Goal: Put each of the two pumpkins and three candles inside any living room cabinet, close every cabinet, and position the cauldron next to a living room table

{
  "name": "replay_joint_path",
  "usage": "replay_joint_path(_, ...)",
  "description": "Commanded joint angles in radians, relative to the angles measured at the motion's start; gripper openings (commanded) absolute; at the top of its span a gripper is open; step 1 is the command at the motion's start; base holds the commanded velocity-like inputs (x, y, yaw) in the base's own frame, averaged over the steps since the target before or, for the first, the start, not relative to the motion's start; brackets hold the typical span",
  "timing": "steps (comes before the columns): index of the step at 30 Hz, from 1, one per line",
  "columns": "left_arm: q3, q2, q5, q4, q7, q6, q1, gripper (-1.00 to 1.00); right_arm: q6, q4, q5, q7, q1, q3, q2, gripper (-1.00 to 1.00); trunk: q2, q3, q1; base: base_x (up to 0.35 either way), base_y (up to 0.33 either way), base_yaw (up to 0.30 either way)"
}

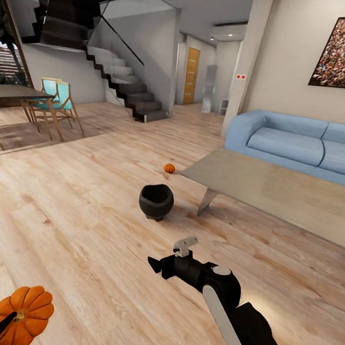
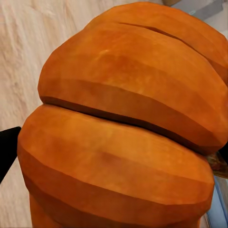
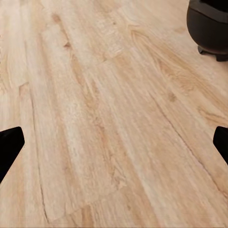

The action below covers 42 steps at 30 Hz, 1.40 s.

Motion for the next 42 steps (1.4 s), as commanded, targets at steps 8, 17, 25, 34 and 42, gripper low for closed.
replay_joint_path(8,0.001,0.0,0.01,0.0,0.001,0.009,0.0,-1.0,-0.054,-0.001,0.003,0.003,-0.001,0.004,-0.003,1.0,0.0,-0.001,0.0,0.181,0.28,0.0)
replay_joint_path(17,0.0,-0.001,0.01,0.0,0.0,0.009,0.0,-1.0,-0.054,-0.001,0.004,0.002,-0.001,-0.001,-0.003,1.0,0.0,-0.001,0.0,0.182,0.28,0.0)
replay_joint_path(25,-0.018,0.0,0.01,0.0,0.0,0.009,0.0,-1.0,-0.055,-0.001,0.004,0.001,-0.001,-0.003,-0.004,1.0,0.0,-0.001,0.0,0.201,0.266,-0.02)
replay_joint_path(34,-0.024,-0.005,0.011,-0.007,-0.001,0.009,0.0,-1.0,-0.055,0.0,0.005,-0.004,-0.001,-0.007,-0.002,1.0,0.0,-0.001,0.0,0.215,0.248,-0.006)
replay_joint_path(42,-0.034,-0.001,0.008,-0.007,0.003,0.009,0.0,-1.0,-0.059,0.001,0.004,0.0,-0.001,-0.008,-0.003,1.0,0.0,-0.001,0.0,0.226,0.231,0.0)
